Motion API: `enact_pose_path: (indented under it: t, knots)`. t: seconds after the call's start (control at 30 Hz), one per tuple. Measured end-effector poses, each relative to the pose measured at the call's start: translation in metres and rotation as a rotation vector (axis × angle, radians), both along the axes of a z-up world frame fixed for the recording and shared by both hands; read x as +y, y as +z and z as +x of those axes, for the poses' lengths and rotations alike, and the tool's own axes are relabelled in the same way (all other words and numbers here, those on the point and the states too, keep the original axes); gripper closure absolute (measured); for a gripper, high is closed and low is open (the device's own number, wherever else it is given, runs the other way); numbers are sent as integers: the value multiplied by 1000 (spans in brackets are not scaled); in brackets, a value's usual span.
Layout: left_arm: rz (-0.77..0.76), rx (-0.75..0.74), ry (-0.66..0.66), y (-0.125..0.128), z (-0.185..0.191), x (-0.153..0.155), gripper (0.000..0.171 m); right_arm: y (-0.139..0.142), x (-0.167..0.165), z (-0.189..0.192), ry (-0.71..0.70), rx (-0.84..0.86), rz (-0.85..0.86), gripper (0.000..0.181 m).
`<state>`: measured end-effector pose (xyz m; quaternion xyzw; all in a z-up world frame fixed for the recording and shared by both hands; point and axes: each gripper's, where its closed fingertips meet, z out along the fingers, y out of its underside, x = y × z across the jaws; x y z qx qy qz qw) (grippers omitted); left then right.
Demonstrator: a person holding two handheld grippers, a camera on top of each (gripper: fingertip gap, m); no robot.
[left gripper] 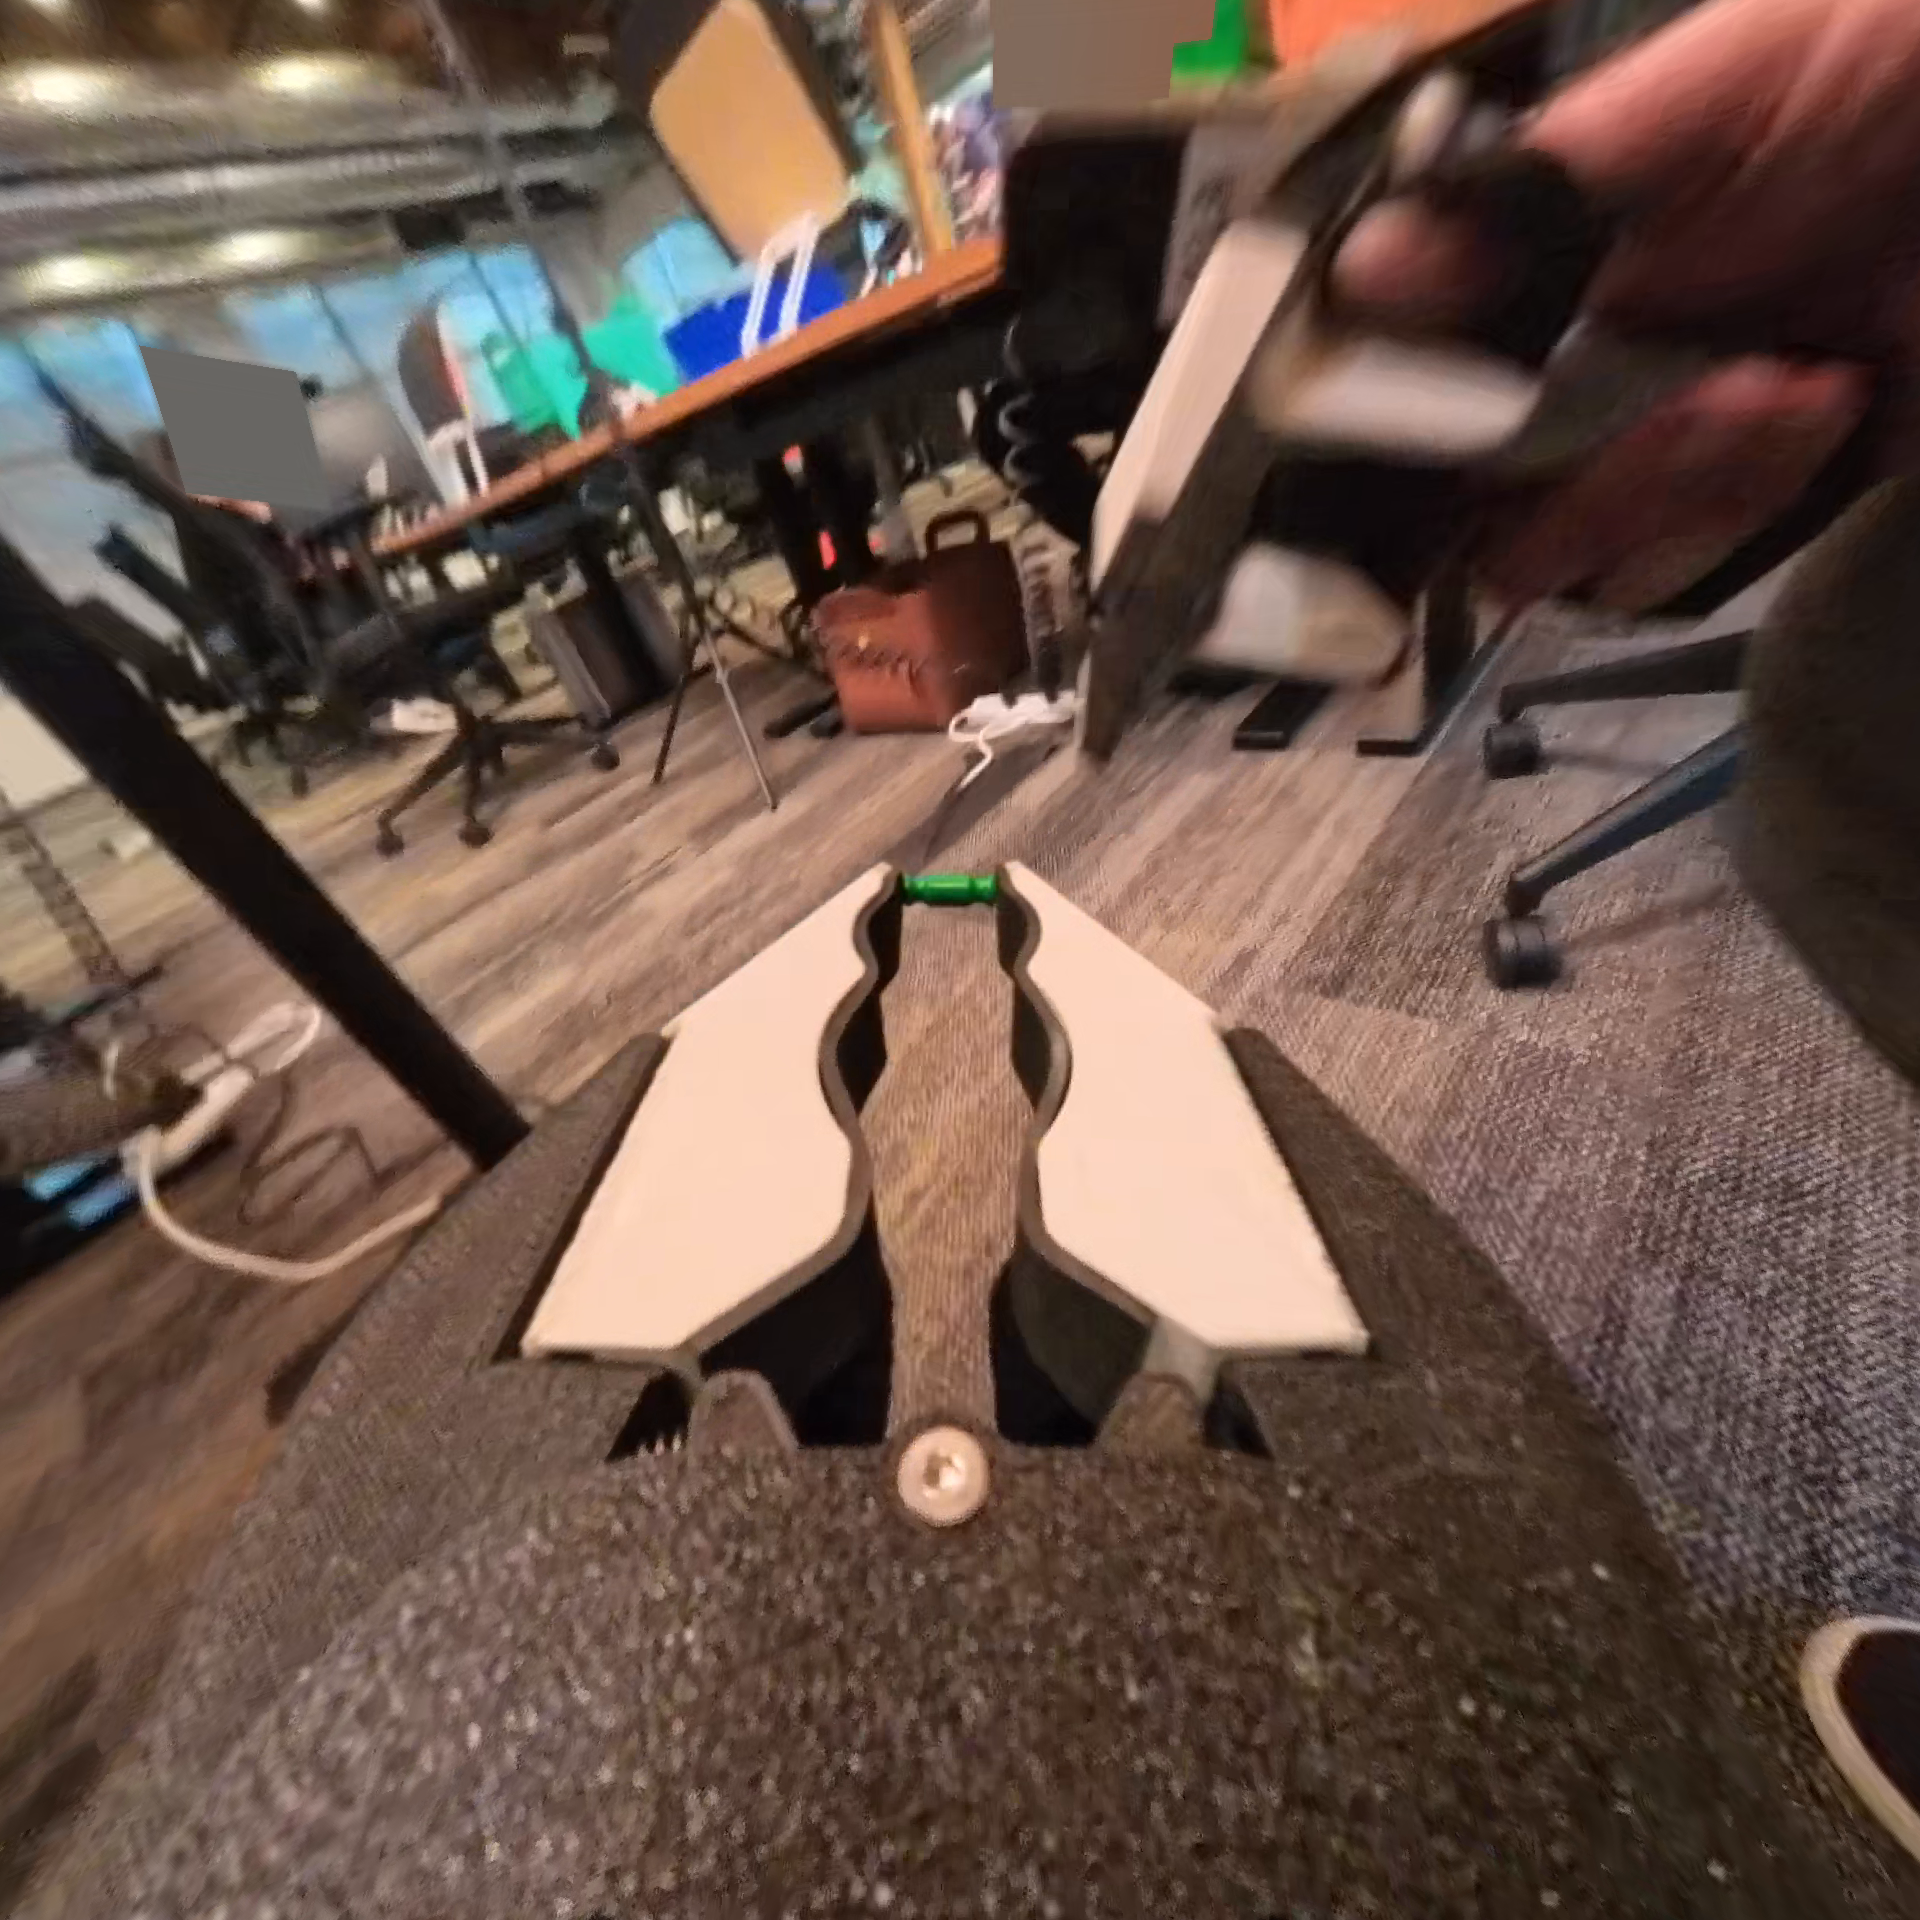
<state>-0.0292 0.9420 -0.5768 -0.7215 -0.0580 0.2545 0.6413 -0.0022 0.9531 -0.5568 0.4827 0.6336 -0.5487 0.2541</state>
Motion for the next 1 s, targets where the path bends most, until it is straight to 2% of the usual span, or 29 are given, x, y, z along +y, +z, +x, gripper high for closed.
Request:
enact_pose_path:
  t: [0.07, 0.13, 0.23, 0.3, 0.43, 0.63, 0.7, 0.73, 0.83, 1.0]
  knots:
    - [33, 8, -61, 26, 17, 10, 155, 5, 1, -2, -7, 8, -45, 152]
    - [25, 49, -82, 41, 29, 16, 155, 18, -2, 1, 5, -1, -147, 153]
    - [41, 70, -87, 58, 40, 16, 156, 31, -17, 22, 131, -27, -254, 153]
    - [20, 83, -88, 60, 45, 15, 156, 35, -26, 32, 188, -27, -272, 154]
    - [1, 111, -108, 65, 61, 15, 155, 49, -33, 39, 202, 14, -318, 178]
    - [-10, 116, -35, 79, 63, 1, 155, 61, -48, 41, 251, 71, -347, 179]
    - [-9, 109, 17, 86, 59, -12, 150, 66, -53, 35, 243, 91, -362, 178]
    - [-6, 98, 53, 89, 55, -21, 142, 71, -55, 30, 233, 113, -369, 179]
    - [0, 37, 173, 89, 48, -55, 140, 84, -65, 15, 215, 186, -362, 178]
    - [-146, -15, 296, 42, 48, -99, 146, 137, -92, 1, 220, 390, -310, 178]
